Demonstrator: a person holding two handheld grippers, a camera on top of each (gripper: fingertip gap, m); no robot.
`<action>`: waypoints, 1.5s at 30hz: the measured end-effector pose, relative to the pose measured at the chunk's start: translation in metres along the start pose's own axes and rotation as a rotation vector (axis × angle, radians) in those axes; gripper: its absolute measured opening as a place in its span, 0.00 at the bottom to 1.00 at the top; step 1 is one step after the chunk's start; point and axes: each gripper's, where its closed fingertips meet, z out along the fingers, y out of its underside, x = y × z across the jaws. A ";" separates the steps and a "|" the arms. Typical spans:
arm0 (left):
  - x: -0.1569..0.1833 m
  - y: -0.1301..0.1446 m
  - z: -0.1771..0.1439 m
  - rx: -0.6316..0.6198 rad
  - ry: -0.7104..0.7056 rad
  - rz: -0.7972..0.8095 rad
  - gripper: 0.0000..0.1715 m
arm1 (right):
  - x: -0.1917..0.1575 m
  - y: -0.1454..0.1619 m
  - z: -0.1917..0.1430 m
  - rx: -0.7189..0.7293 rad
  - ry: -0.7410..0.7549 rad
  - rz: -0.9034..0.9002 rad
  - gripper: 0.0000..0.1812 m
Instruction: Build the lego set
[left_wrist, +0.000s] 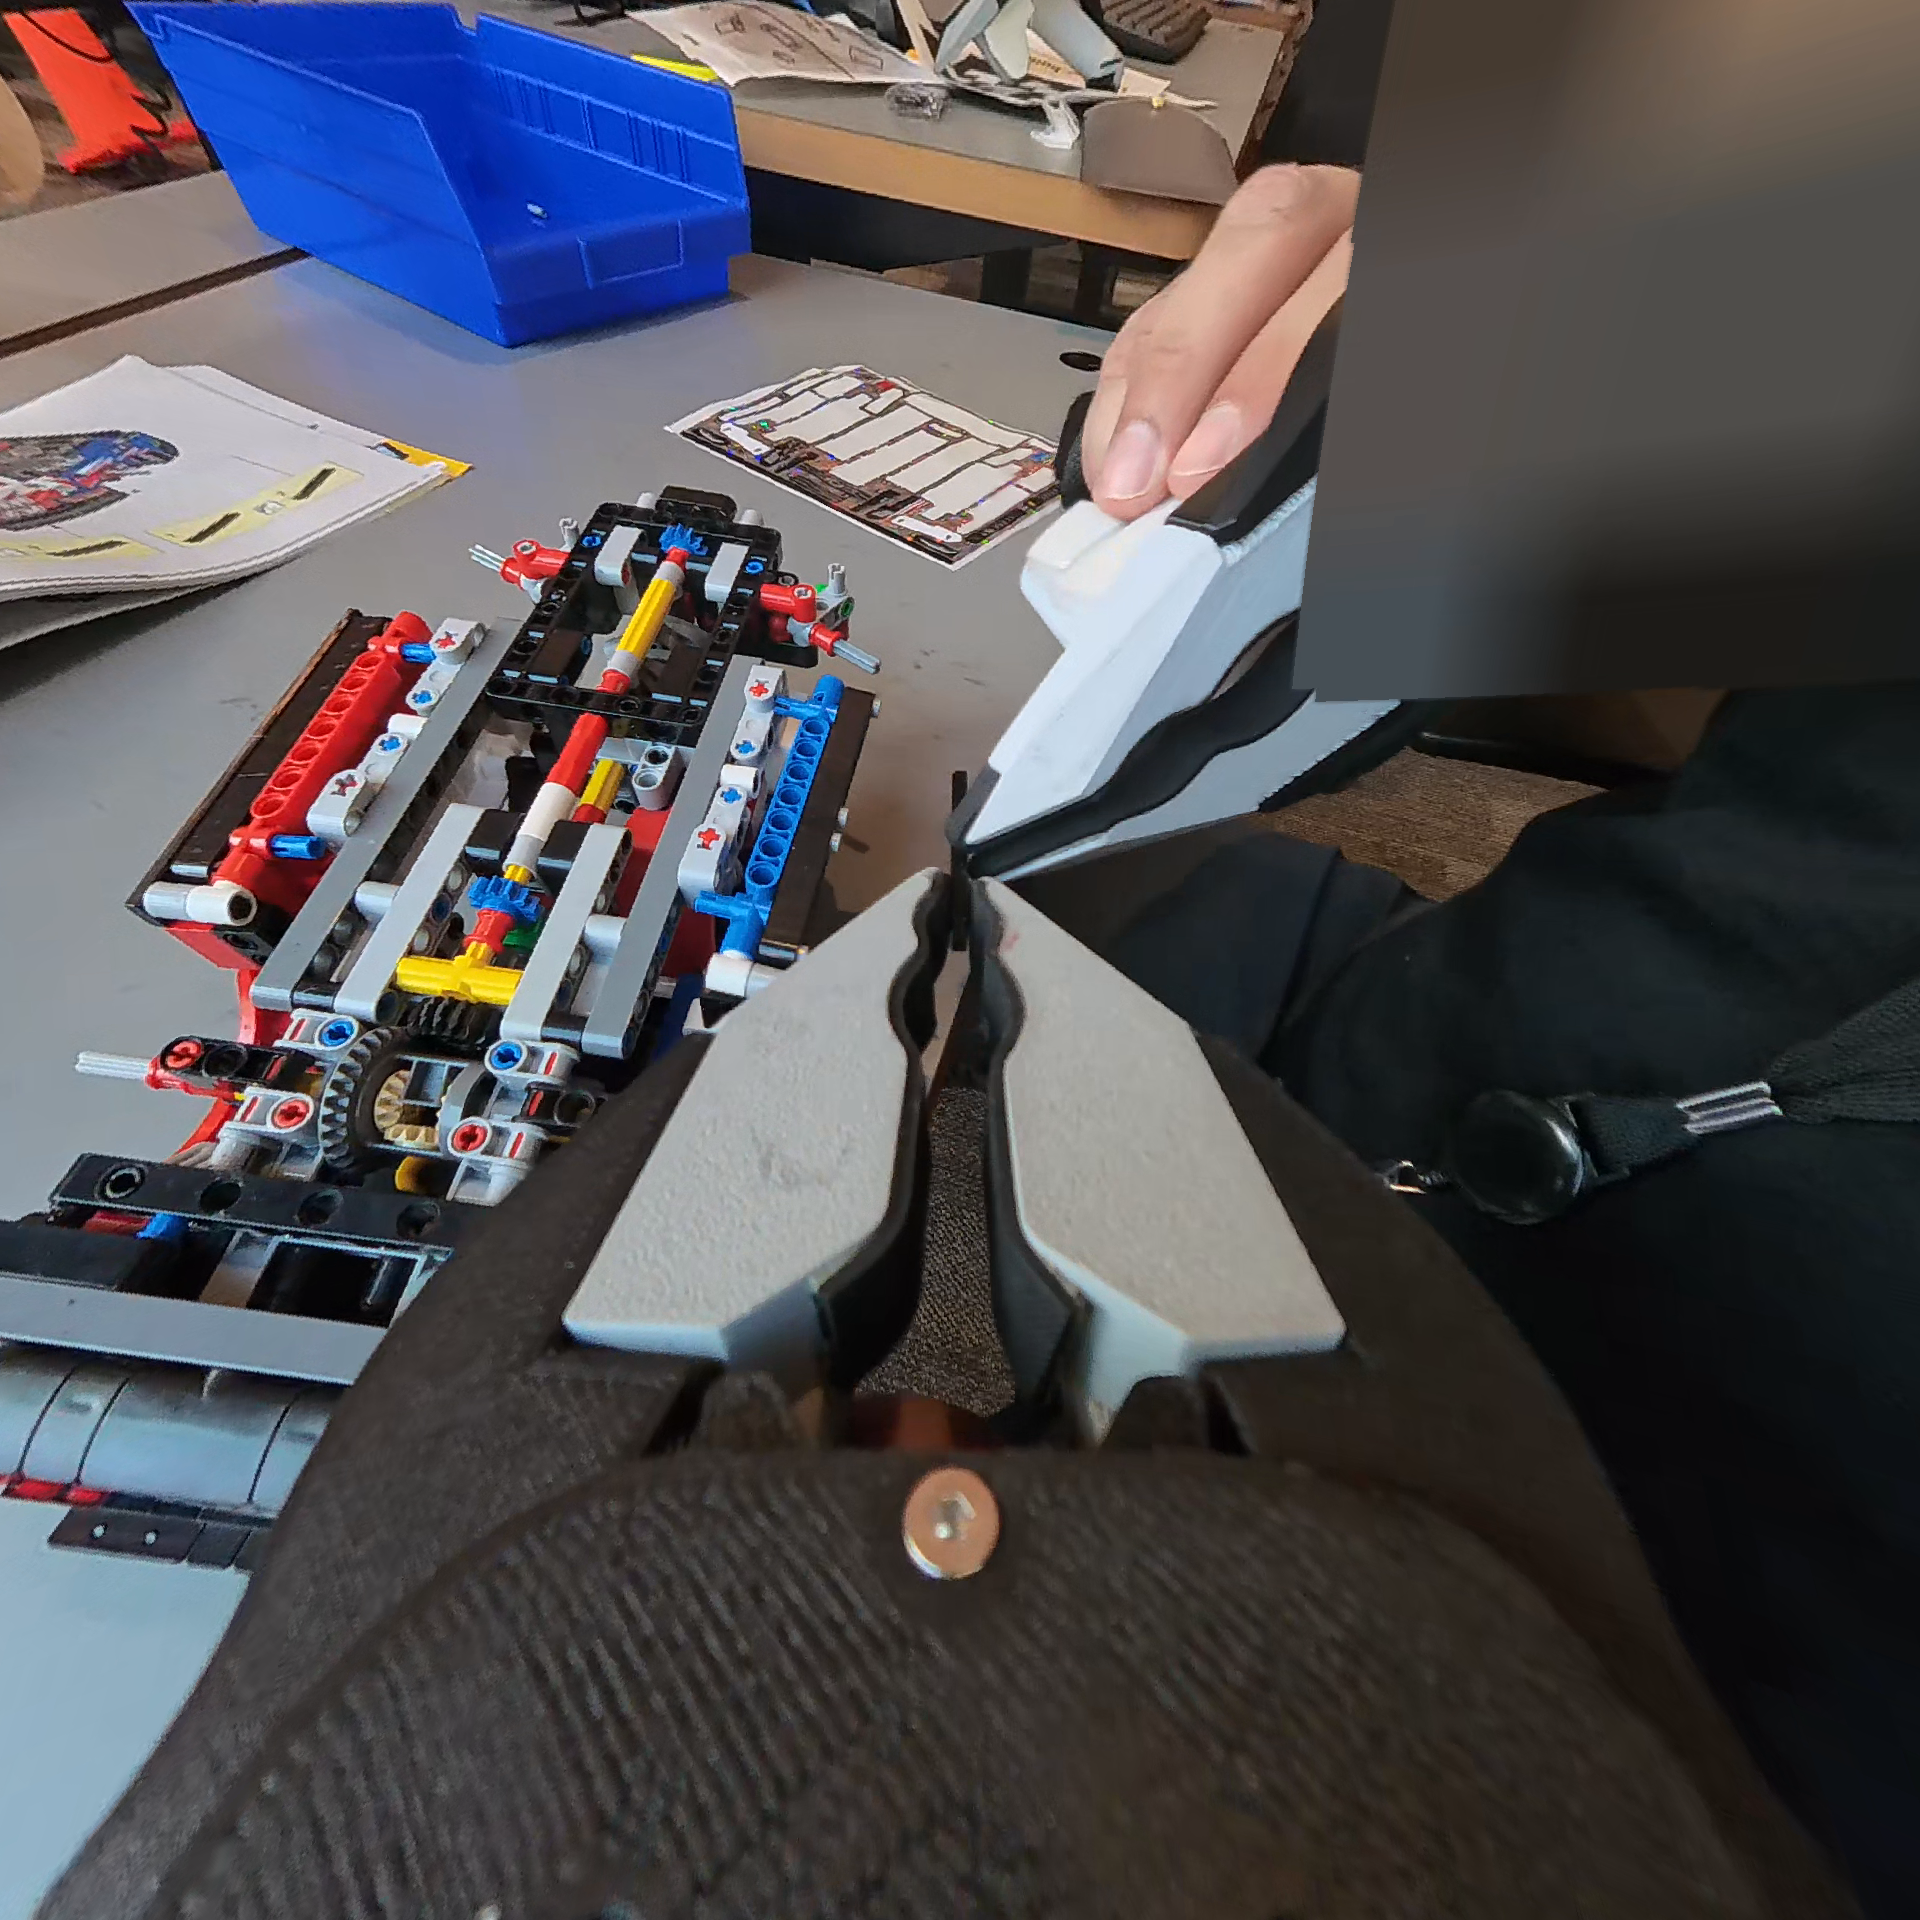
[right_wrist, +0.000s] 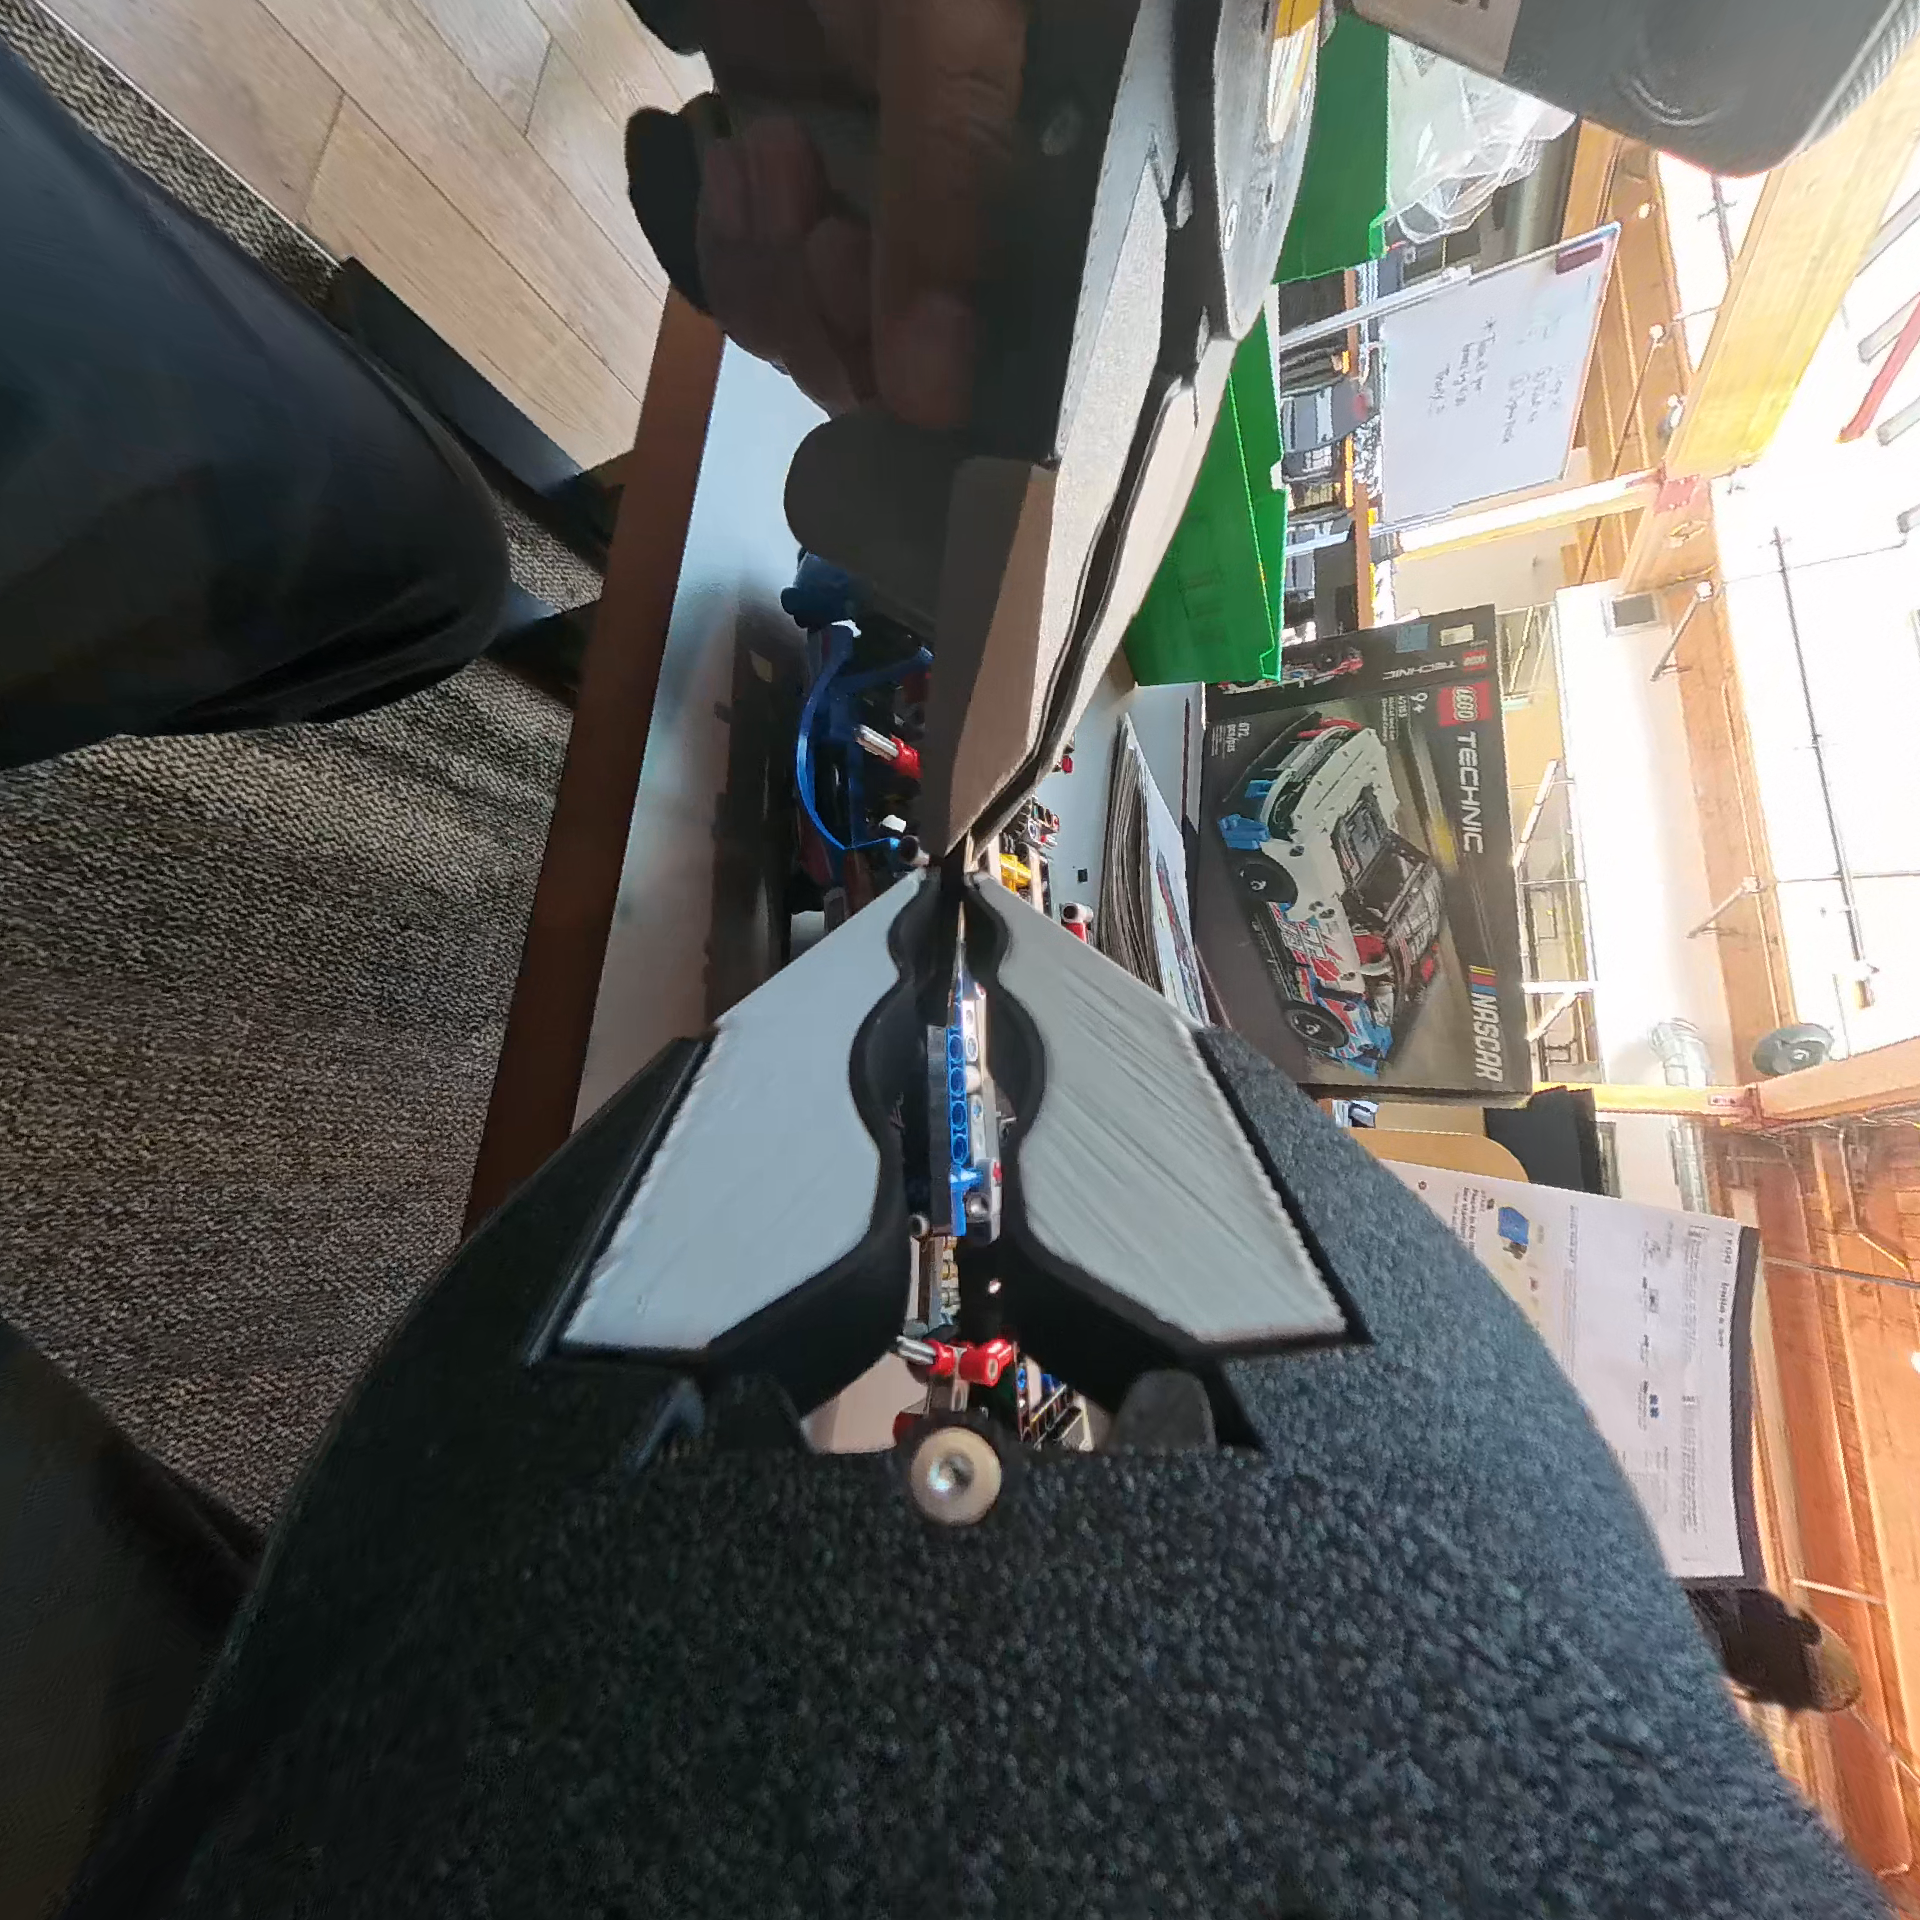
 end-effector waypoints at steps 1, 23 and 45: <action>0.000 0.000 0.000 0.000 0.000 0.002 0.00 | 0.000 0.000 0.000 -0.002 0.002 0.000 0.01; 0.009 0.001 -0.002 0.021 0.037 -0.078 0.00 | -0.004 -0.009 -0.005 0.001 0.011 -0.011 0.02; 0.010 -0.001 -0.001 0.031 0.060 -0.132 0.01 | -0.004 -0.007 -0.006 -0.011 0.036 -0.007 0.03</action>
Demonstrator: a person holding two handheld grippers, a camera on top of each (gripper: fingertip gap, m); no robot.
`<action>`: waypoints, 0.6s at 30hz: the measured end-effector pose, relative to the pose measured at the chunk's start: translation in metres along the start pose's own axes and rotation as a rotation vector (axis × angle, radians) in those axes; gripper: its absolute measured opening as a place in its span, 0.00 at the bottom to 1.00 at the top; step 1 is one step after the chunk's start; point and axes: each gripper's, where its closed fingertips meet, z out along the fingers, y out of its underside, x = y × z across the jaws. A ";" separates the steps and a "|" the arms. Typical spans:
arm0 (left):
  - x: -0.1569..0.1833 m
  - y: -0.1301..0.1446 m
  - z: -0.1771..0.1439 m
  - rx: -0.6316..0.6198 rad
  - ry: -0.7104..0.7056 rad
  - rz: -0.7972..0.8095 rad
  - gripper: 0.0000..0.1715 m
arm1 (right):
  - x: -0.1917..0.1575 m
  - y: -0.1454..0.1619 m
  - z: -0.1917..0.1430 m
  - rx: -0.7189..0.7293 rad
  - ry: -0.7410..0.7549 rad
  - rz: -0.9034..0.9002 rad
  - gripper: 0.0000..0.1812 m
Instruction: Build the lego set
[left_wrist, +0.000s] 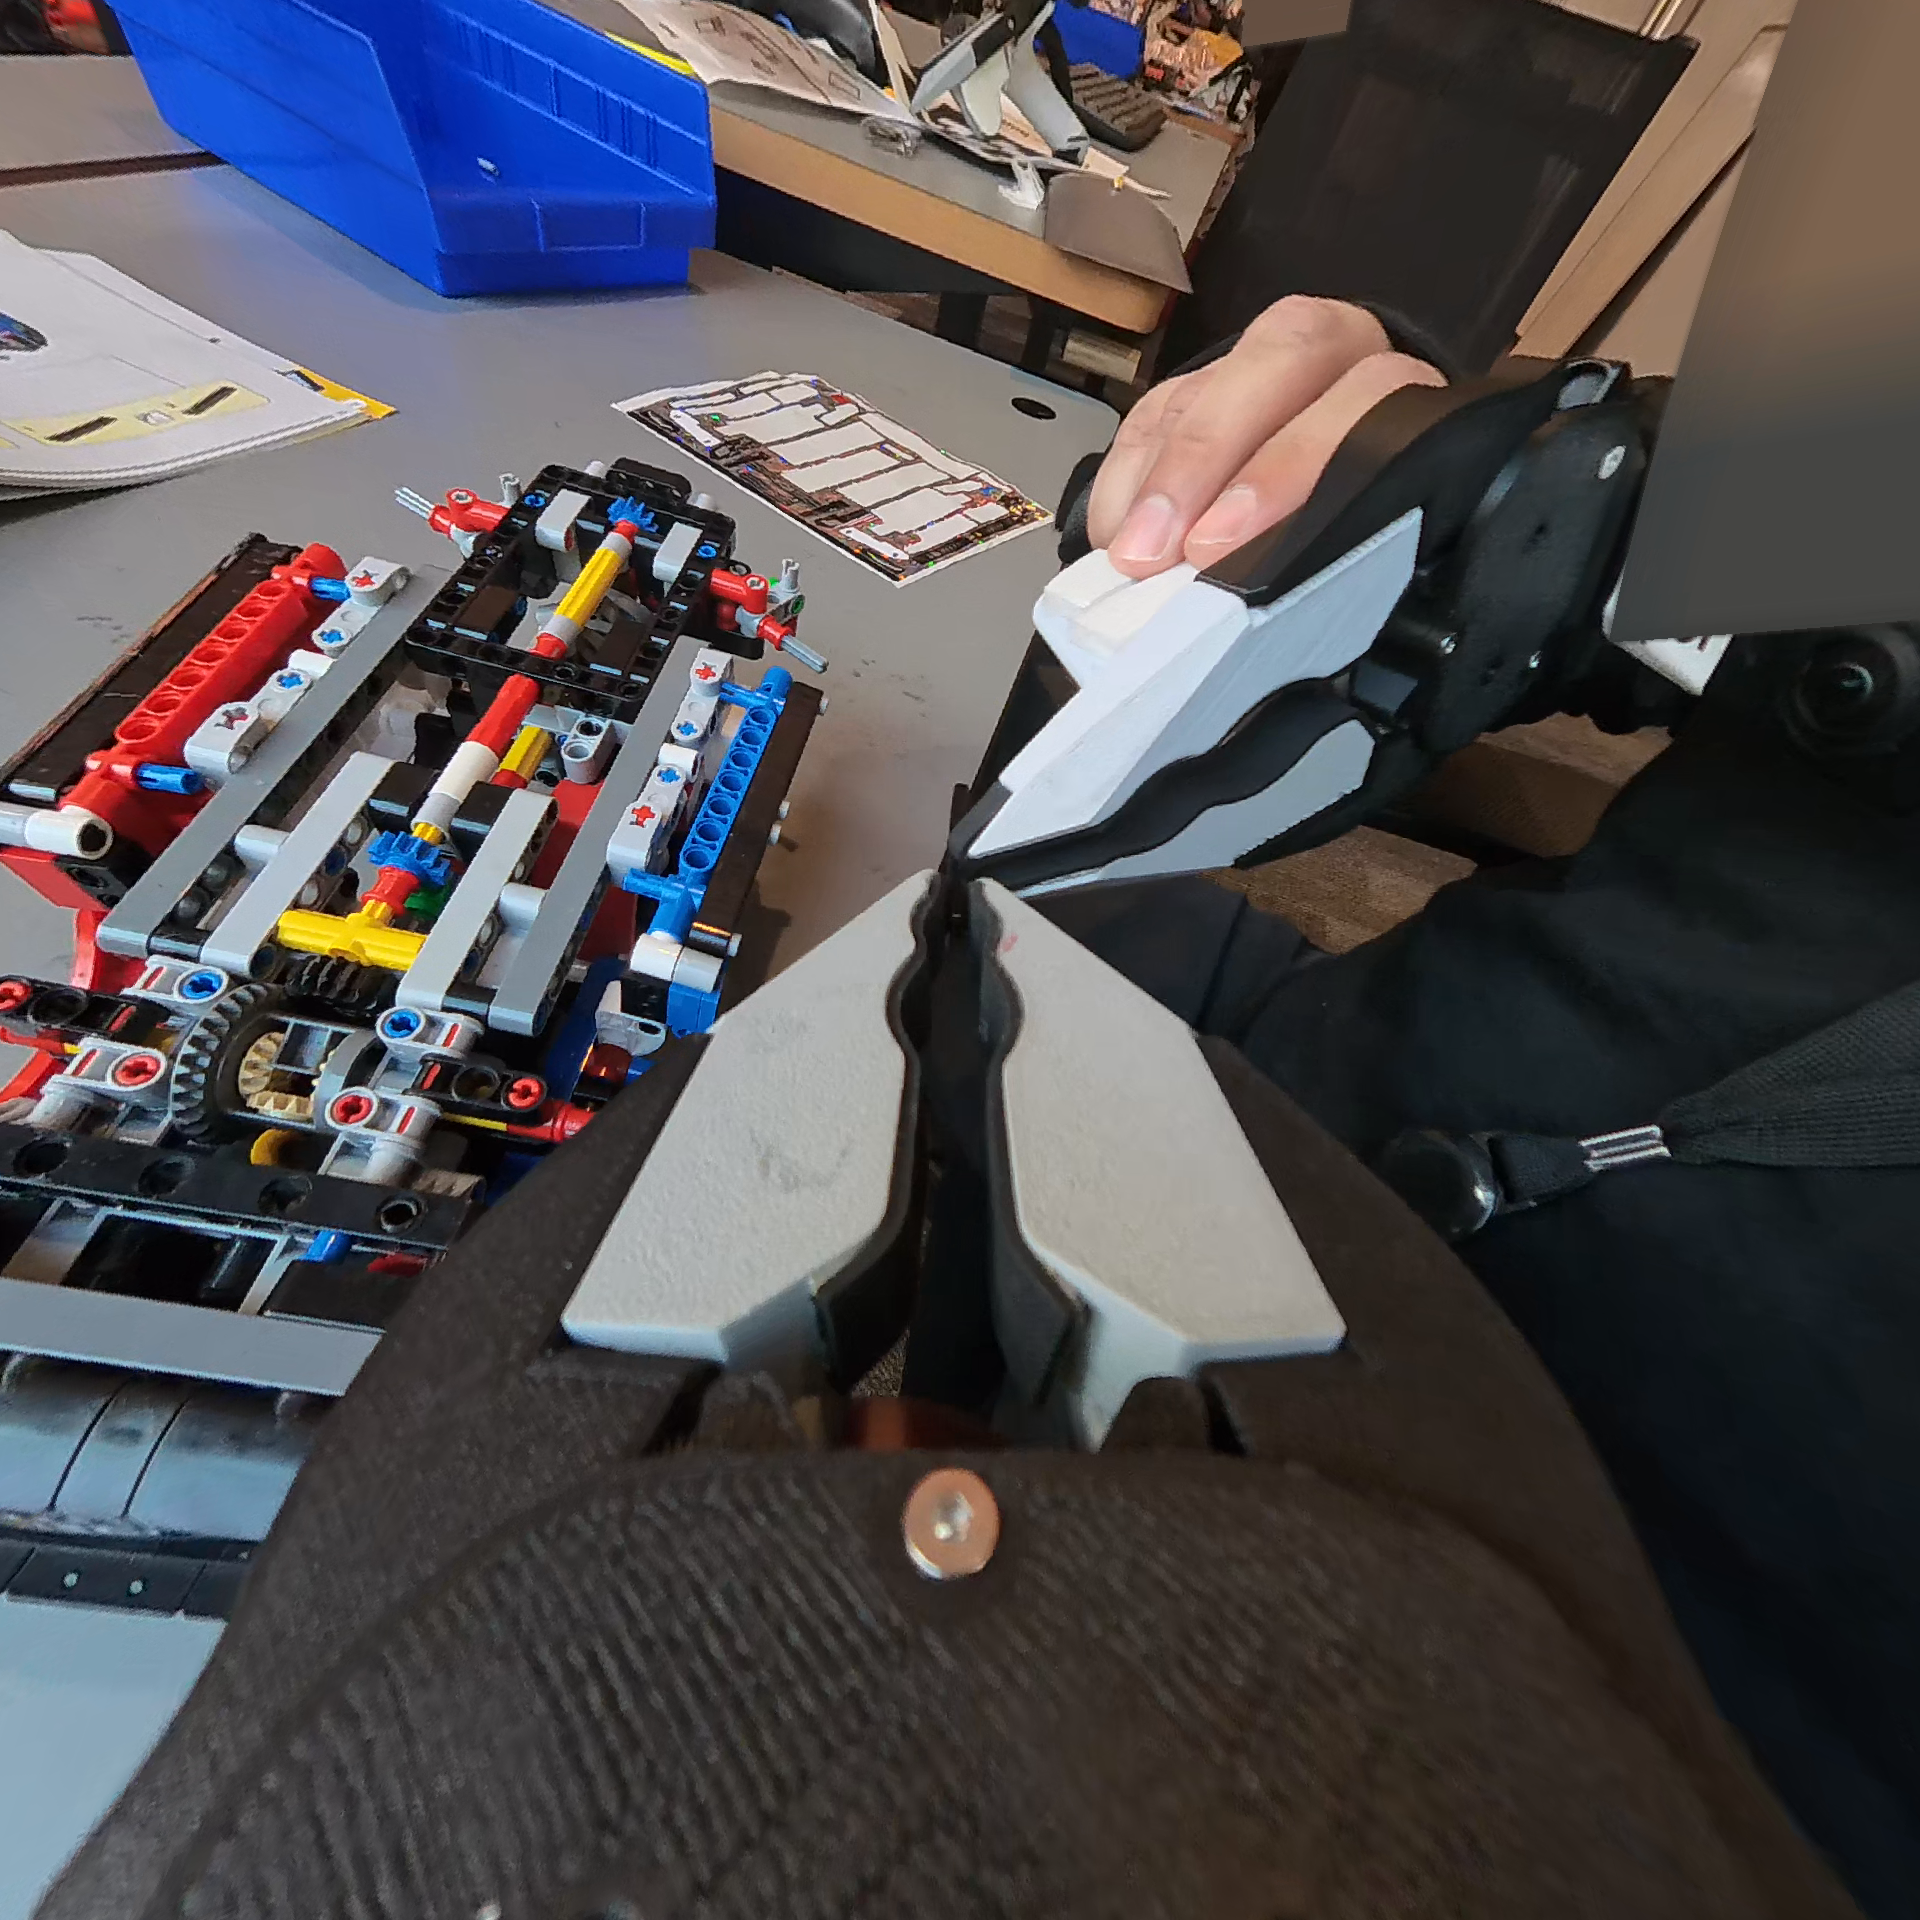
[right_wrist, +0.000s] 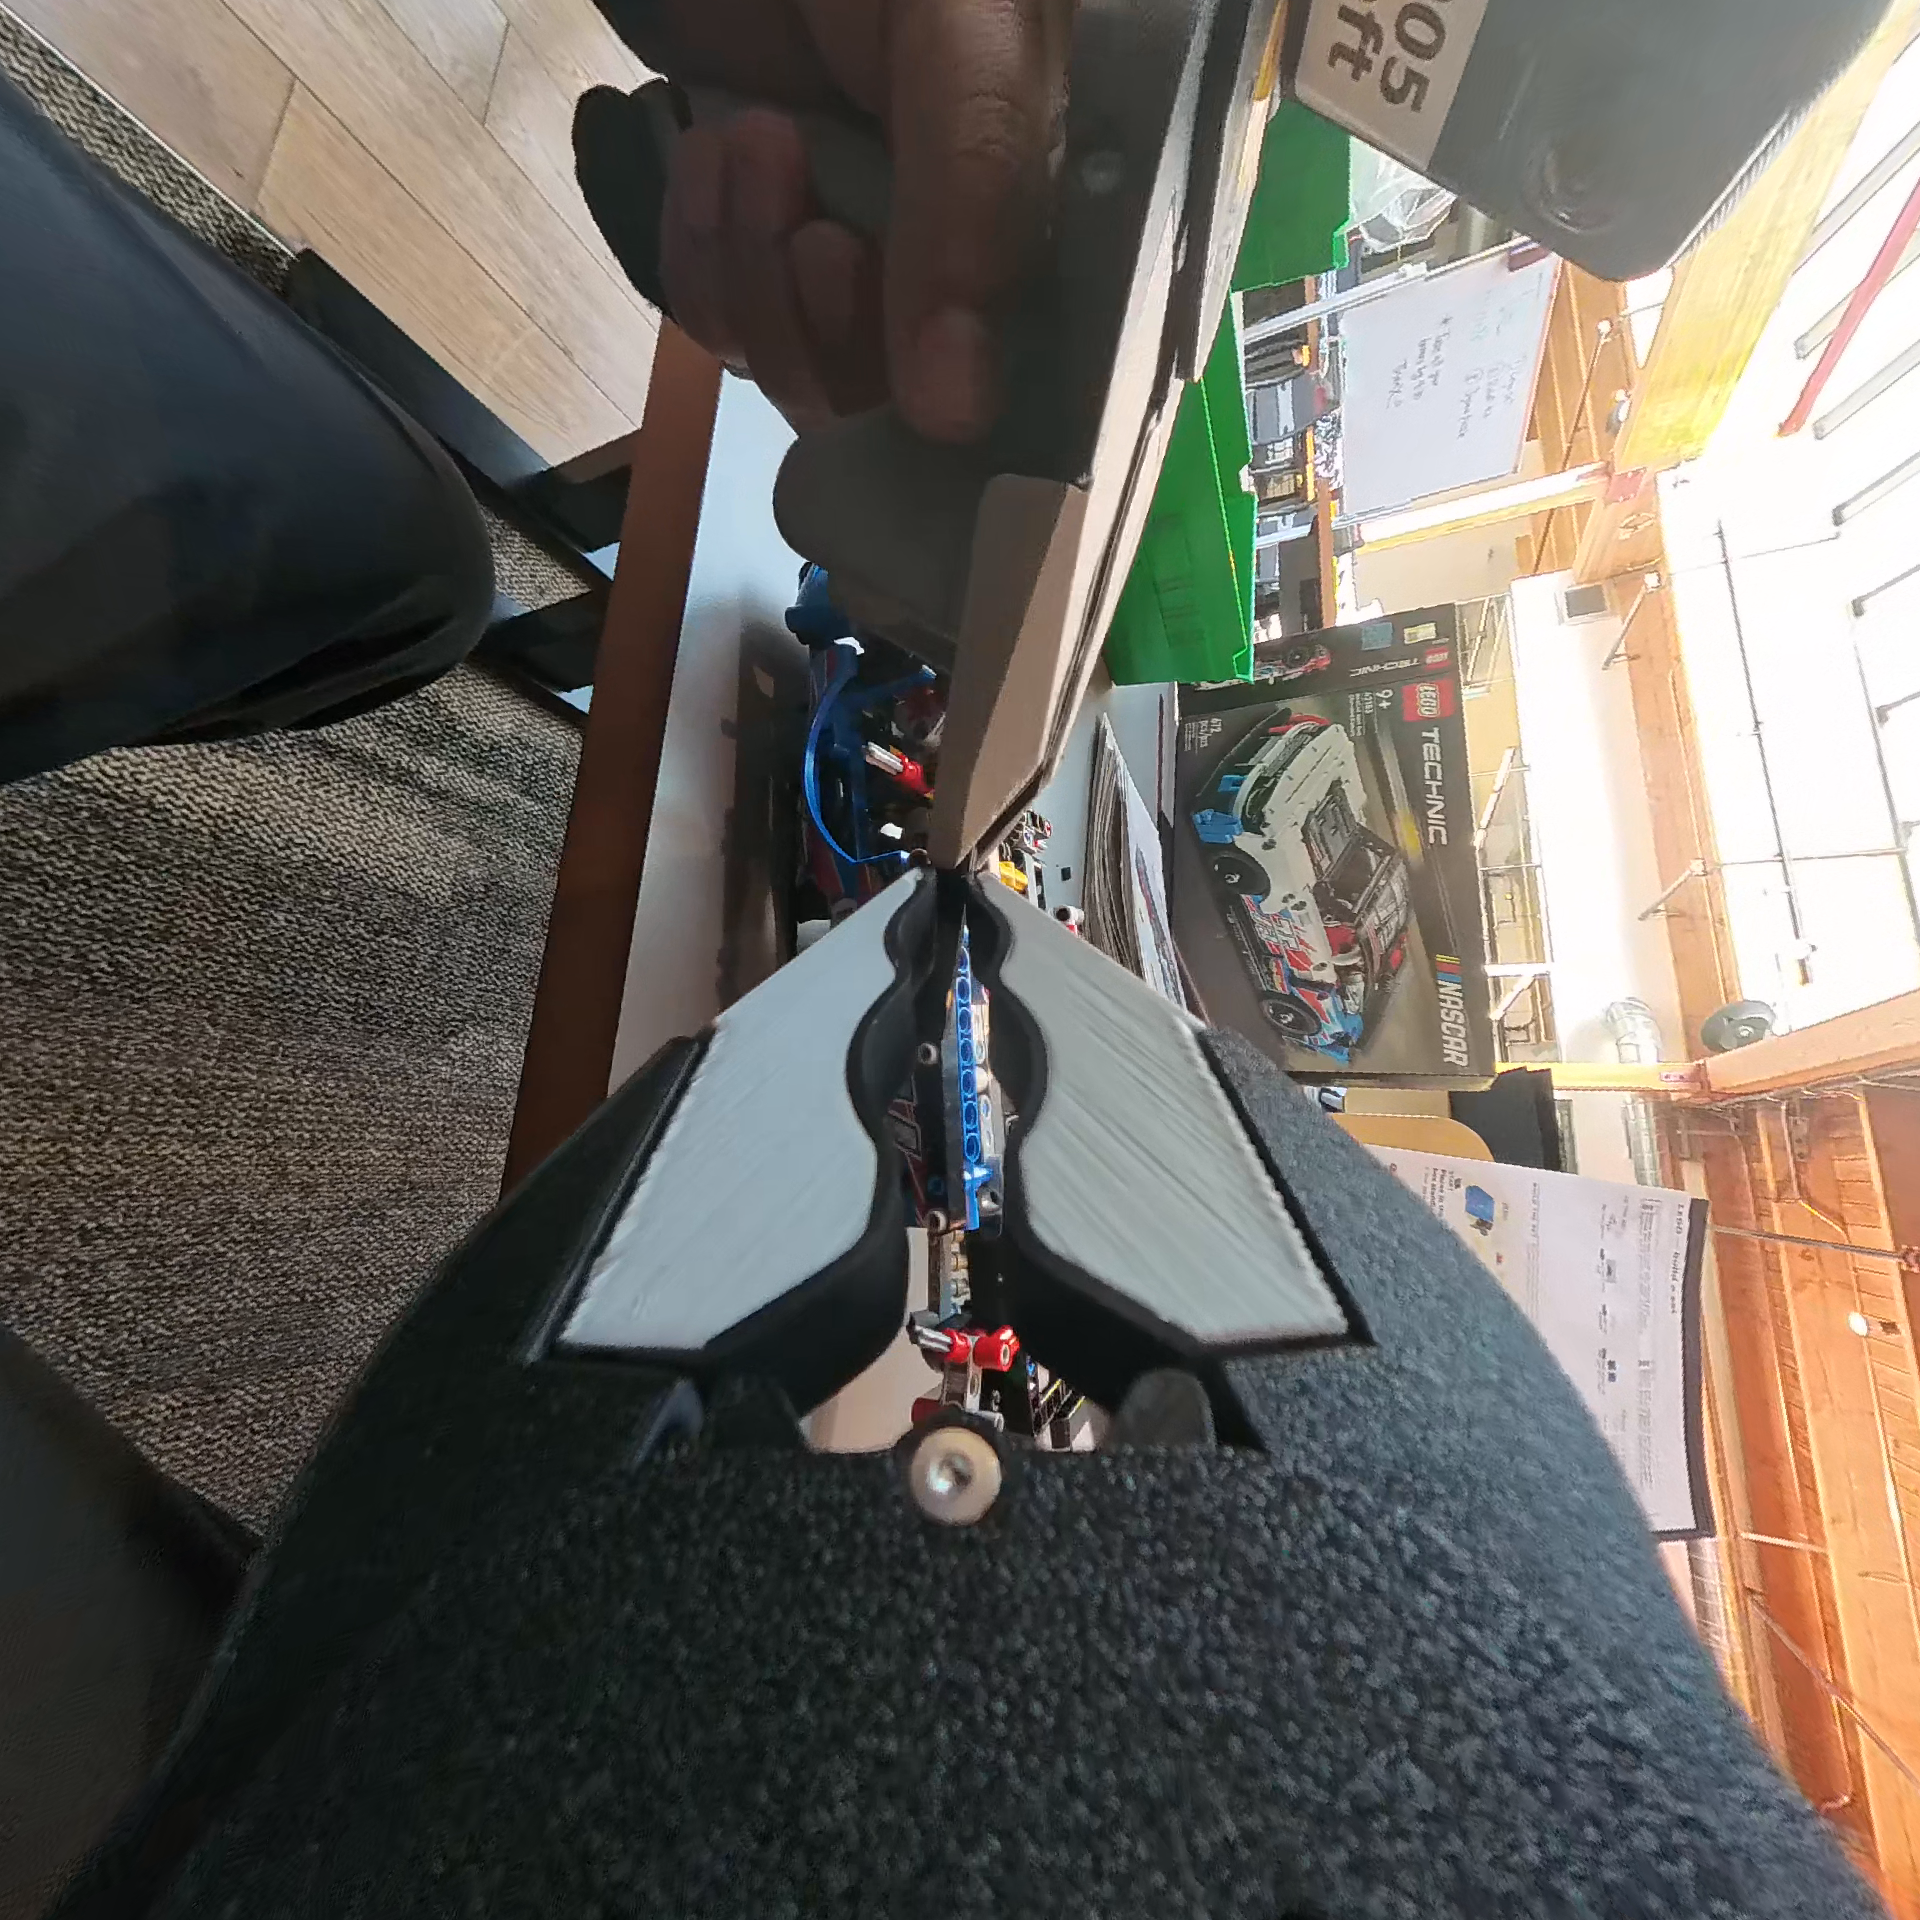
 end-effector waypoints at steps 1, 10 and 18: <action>-0.001 -0.001 0.000 0.005 -0.005 -0.001 0.01 | 0.000 0.001 0.000 -0.003 0.004 -0.004 0.00; -0.007 0.003 0.001 -0.024 -0.045 0.012 0.00 | -0.002 0.003 0.002 0.007 0.031 0.005 0.00; -0.011 0.003 -0.001 -0.010 -0.047 -0.051 0.00 | 0.002 0.004 0.002 0.001 0.043 0.020 0.04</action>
